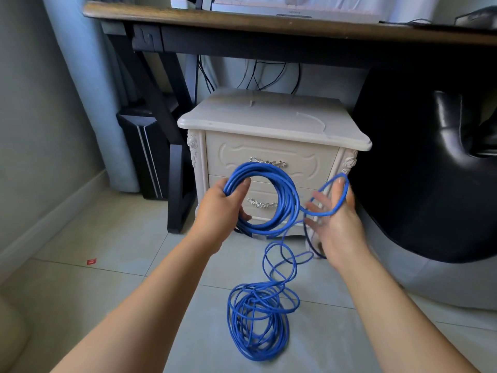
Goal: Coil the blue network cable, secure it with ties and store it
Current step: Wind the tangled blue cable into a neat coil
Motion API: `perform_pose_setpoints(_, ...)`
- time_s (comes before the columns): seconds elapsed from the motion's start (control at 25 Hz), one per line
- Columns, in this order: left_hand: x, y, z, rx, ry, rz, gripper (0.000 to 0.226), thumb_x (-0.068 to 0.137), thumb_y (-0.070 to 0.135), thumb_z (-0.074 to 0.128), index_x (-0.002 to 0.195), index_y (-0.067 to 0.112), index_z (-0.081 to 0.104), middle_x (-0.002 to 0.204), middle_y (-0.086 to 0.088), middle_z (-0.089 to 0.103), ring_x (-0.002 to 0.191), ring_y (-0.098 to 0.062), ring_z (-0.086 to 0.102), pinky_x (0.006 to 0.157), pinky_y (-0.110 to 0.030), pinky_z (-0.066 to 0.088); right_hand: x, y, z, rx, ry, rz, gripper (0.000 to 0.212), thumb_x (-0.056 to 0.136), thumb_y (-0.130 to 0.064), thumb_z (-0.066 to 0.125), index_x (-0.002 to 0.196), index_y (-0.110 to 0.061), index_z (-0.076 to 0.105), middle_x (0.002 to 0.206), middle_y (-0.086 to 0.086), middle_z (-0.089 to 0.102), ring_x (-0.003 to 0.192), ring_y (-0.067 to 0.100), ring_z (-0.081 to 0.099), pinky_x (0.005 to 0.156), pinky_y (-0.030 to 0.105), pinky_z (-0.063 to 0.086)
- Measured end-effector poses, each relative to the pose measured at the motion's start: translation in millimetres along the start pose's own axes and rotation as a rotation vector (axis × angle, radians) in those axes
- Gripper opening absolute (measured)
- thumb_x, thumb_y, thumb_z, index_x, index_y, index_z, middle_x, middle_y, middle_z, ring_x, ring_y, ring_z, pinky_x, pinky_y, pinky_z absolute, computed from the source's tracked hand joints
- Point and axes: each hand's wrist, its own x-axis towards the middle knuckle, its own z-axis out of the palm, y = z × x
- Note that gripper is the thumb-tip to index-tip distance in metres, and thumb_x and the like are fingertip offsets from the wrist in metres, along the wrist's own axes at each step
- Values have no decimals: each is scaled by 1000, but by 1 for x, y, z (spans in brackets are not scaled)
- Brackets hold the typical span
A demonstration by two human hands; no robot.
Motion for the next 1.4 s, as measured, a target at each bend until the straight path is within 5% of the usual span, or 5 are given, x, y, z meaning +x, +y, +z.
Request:
perform_pose_setpoints(0.24,1,1,-3,5,91,61,18,96,35,57,86,21,57,43,9,46,43,-6,53,78,-61,55,-1,8,1,-546,159,-370,10,94,-30,59,102,-37,59,115,-2,38,112,15,50,109,34,36)
perform_pose_setpoints(0.48,4,-1,-17,111,4,131,12,95,35,58,91,25,62,46,9,48,47,-10,50,75,-63,55,0,-2,-1,-565,-24,-427,58,86,5,39,104,-49,52,126,-13,53,120,2,48,108,25,33)
perform_pose_setpoints(0.88,-8,17,-14,114,-154,297,6,96,29,58,94,26,62,54,8,51,64,-21,59,74,-37,56,-9,-3,9,-466,-579,44,73,65,-34,86,128,-35,49,120,-4,68,117,12,61,101,32,48)
perform_pose_setpoints(1.04,-14,11,8,-151,-68,167,12,98,29,54,90,26,61,56,7,54,61,-14,56,86,-50,52,-9,12,23,121,-362,198,37,74,-7,72,108,-11,59,116,20,68,106,35,65,100,60,43)
perform_pose_setpoints(1.4,-21,2,22,-220,-227,-25,31,99,38,50,85,10,55,79,-11,58,79,-16,60,90,-42,46,-6,-7,26,104,-18,-15,24,79,9,65,84,-12,55,62,-2,56,50,9,55,63,31,49)
